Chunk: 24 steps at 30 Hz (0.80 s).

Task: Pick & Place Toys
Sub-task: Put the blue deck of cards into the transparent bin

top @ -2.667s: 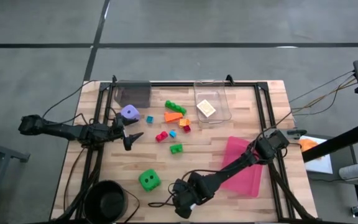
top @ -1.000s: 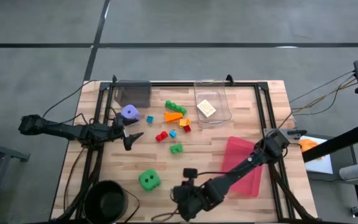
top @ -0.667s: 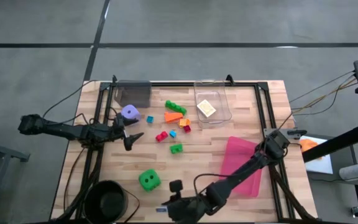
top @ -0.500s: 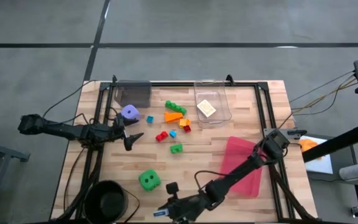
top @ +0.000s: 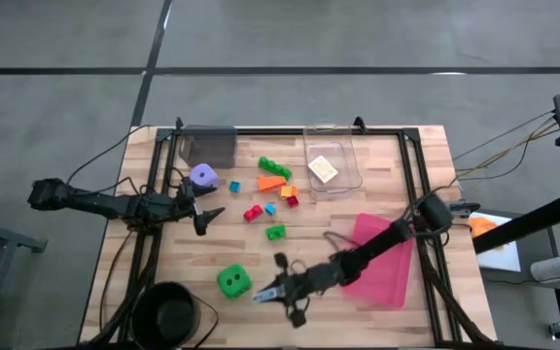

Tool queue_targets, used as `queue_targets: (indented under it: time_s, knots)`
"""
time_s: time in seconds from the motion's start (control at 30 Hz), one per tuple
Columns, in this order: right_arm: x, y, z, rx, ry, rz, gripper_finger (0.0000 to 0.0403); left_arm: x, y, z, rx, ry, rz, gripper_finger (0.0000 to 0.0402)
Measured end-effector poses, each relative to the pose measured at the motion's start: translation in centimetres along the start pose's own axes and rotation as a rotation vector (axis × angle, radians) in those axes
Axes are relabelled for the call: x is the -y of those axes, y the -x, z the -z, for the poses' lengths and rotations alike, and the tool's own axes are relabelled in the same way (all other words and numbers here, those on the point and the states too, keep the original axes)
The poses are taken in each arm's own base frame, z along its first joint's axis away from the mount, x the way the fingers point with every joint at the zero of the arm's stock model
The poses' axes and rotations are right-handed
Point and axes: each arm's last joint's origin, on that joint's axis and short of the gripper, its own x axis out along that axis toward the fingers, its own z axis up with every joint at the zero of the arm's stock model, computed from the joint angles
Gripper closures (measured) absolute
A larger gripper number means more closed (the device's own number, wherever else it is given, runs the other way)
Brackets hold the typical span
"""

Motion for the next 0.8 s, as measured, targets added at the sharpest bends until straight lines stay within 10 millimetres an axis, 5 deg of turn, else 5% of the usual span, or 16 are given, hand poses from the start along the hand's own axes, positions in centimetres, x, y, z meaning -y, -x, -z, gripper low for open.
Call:
queue_targets:
  time_s: [0.5,0.8]
  knots:
    - [13.1,11.7,-4.3,-0.208,-0.006,0.585,0.0342,0.0,0.0,0.0,0.0,0.0,0.0,0.0019]
    - [21.2,17.5,-3.4,-0.448,-0.106,0.911,0.0342,0.0,0.0,0.0,0.0,0.0,0.0,0.0019]
